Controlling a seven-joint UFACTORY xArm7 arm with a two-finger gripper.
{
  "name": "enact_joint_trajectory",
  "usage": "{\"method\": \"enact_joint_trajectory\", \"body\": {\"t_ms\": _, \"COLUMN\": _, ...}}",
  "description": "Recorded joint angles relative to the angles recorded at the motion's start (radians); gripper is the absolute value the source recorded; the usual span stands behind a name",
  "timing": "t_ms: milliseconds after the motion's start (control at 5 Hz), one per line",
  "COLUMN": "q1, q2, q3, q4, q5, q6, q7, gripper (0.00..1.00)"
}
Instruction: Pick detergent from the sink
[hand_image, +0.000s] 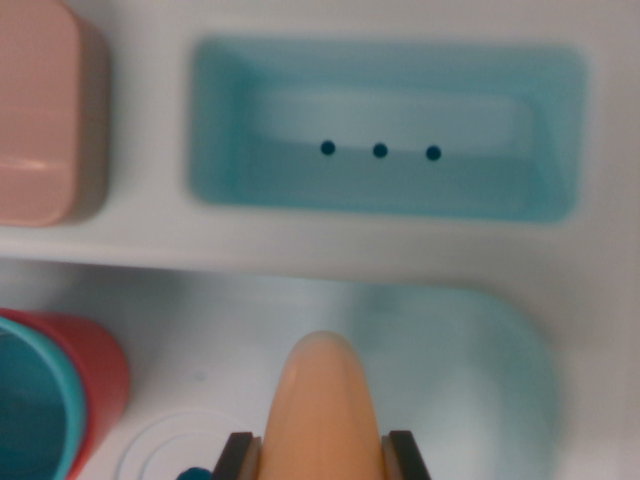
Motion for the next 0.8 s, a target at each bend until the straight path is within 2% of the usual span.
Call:
{"method": "enact_joint_trajectory", "body": {"t_ms": 200, "q1": 0.0001, "q2": -0.007, "q3": -0.001, "q4": 0.026, "q5": -0.0022, "q6": 0.033, "q7": 0.003, "gripper": 1.0}}
{"method": "enact_joint_trajectory", "body": {"t_ms": 400, "q1": 0.0001, "q2": -0.007, "q3": -0.001, "q4": 0.026, "q5": -0.0022, "q6": 0.033, "q7": 0.003, "gripper": 1.0}}
{"method": "enact_joint_trajectory", "body": {"t_ms": 600, "q1": 0.0002, "q2": -0.016, "q3": -0.001, "q4": 0.055, "q5": -0.0047, "q6": 0.07, "q7": 0.006, "gripper": 1.0}}
{"method": "enact_joint_trajectory", "body": {"t_ms": 800, "q1": 0.0002, "q2": -0.016, "q3": -0.001, "q4": 0.055, "q5": -0.0047, "q6": 0.07, "q7": 0.006, "gripper": 1.0}}
